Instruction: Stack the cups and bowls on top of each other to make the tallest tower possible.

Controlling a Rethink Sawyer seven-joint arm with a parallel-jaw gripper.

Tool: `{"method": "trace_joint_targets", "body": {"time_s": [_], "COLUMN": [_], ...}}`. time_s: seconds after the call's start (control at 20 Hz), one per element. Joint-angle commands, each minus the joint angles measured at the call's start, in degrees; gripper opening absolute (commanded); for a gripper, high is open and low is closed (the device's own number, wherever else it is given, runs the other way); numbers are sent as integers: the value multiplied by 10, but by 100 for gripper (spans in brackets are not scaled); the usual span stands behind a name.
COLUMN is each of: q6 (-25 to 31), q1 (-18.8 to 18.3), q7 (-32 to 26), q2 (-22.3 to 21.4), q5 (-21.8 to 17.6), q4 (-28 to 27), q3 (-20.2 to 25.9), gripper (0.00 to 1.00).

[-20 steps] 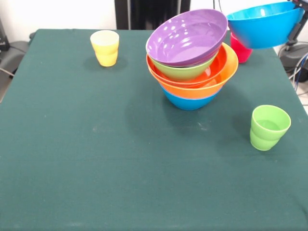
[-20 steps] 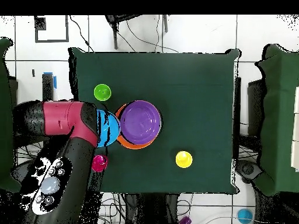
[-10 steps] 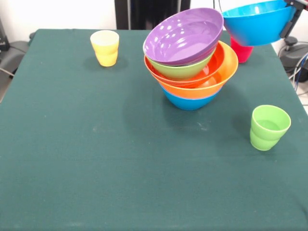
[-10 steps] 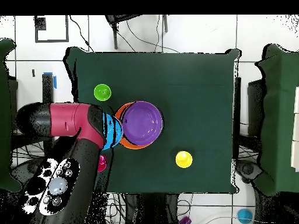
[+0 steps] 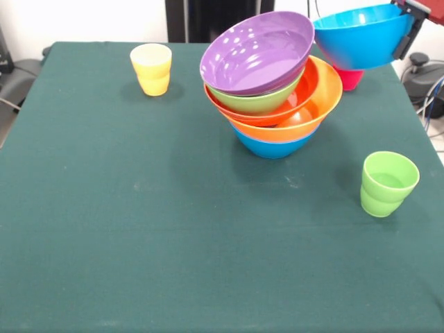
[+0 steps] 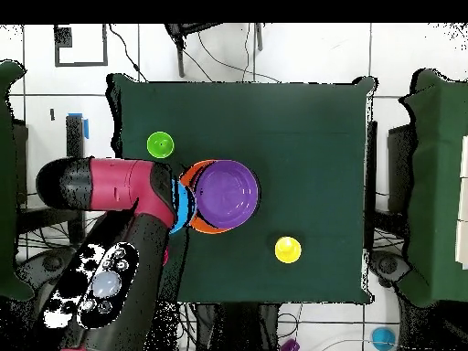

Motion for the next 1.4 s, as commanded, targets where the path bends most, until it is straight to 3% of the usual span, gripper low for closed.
{"method": "trace_joint_targets", "body": {"time_s": [0.05,1.4], "q6": [-33,-38], "q1": [-16,-16], "q7": [-46,-24], "q2": [2,10], "q5": [-58,-79], "q4": [34,26], "q3": [73,83], "gripper": [0,0]}}
